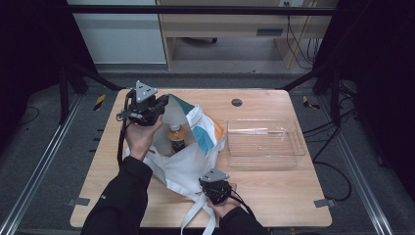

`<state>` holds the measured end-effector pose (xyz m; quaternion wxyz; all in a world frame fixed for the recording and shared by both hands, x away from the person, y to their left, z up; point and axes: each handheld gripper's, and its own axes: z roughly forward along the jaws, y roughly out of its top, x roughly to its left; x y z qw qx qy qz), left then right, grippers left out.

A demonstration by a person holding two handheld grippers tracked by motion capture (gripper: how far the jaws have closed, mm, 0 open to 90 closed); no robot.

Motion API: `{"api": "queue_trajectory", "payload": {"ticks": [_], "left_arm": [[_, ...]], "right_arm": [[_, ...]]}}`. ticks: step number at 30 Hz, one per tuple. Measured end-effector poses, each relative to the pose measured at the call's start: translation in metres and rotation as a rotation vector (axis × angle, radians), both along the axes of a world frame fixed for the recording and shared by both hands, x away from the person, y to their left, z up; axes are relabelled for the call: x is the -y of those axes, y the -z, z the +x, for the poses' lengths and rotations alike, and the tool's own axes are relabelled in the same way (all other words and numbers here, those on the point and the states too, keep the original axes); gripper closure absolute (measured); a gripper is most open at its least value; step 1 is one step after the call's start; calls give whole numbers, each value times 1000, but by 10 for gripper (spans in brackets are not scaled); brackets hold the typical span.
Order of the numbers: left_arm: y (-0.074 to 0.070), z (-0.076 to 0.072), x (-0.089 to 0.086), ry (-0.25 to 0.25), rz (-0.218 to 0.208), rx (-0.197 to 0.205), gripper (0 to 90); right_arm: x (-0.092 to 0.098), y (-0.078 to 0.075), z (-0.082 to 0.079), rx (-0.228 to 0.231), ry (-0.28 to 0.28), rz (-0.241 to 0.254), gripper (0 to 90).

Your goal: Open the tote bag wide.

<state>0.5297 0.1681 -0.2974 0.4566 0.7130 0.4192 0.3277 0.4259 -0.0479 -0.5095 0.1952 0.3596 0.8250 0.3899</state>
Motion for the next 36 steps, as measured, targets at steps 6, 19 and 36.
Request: {"api": "queue_trajectory", "payload": {"ticks": [6, 19, 36], "left_arm": [[3, 9, 1, -3, -22, -9, 879], [19, 35, 2, -30, 7, -48, 879], [52, 67, 0, -56, 9, -119, 879]], "right_arm": [[-1, 0, 0, 2, 0, 0, 900], [-2, 0, 0, 1, 0, 1, 900], [-1, 0, 1, 0, -3, 5, 900]]}}
